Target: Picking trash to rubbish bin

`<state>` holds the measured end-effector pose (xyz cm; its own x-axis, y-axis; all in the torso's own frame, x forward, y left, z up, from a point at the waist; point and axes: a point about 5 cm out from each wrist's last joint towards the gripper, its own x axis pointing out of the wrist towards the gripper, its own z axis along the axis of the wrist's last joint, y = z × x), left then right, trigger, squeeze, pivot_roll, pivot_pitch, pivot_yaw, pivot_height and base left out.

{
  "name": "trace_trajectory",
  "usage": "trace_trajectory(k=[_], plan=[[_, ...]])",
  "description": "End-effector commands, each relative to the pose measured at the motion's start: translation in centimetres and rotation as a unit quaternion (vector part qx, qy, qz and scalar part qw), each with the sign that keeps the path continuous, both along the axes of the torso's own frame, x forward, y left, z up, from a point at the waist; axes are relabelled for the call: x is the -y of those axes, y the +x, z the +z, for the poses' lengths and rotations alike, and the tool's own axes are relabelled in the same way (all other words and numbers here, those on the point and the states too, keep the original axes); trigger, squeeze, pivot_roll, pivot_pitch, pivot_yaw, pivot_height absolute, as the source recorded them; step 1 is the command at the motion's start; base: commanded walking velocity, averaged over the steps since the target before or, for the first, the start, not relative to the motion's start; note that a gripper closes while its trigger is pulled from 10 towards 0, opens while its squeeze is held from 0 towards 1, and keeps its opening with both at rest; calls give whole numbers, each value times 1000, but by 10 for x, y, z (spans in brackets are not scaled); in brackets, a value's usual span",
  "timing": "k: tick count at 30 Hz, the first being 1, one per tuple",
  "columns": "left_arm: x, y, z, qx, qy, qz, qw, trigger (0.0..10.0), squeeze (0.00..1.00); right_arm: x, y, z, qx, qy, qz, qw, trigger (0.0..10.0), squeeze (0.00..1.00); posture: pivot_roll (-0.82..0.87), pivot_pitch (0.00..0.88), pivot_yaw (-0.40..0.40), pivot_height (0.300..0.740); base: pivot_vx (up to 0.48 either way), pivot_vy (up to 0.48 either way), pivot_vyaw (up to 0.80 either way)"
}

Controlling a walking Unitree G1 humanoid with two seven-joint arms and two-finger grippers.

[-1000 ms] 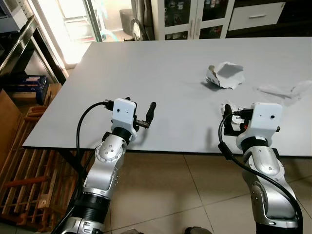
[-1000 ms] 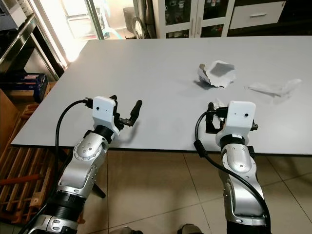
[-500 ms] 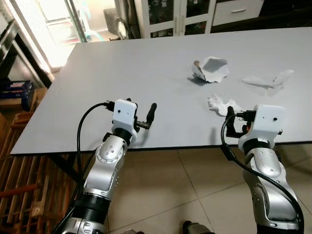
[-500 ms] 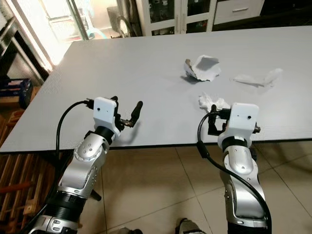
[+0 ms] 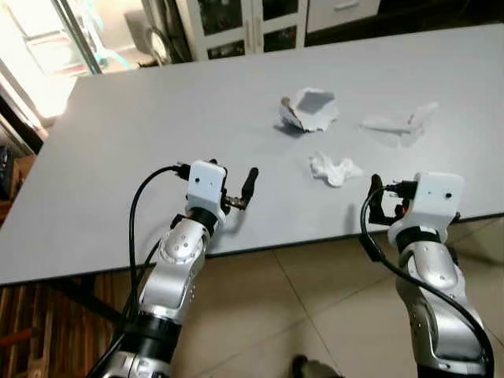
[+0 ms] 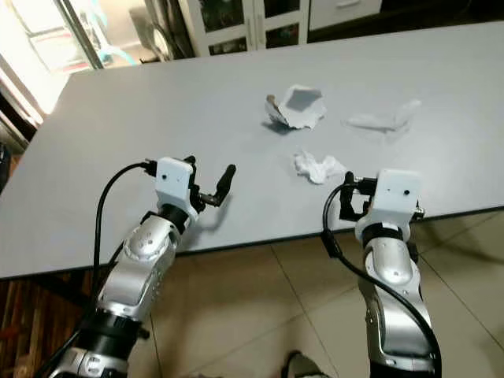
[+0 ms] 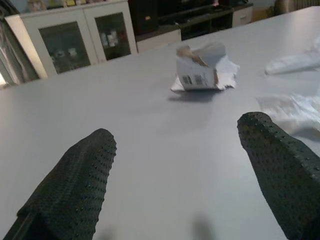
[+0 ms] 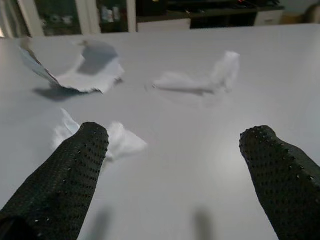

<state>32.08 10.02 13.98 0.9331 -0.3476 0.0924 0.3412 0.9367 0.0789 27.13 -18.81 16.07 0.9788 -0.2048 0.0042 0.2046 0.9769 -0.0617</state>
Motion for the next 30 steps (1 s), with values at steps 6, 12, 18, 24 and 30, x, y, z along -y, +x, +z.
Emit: trace_trajectory(k=[6,12,18,24,30], plan=[[-1,-1,-2,-5,3,-2,1000,10000,0,-2,-2,4,3,-17,5,1000,10000,0,-175,111,95,740,480,0,0],[0,-2,-3,-7,2,-3,1000,10000,0,-4,-3,4,3,-22,9,1000,10000,0,-180,114,94,740,480,0,0],[1,-2,-2,-5,-8,-7,1000,10000,0,-4,-3,3,0,-23,10,1000,10000,0,-180,114,94,740,287,0,0],[1,-2,-3,-8,-5,-8,1000,10000,0,-1,-2,-1,-12,-10,-6,1000,10000,0,-174,113,97,740,0,0,0],[0,-2,-3,-8,-3,-8,1000,10000,0,1,-1,-3,-19,7,-18,1000,10000,0,-170,113,100,740,0,0,0]])
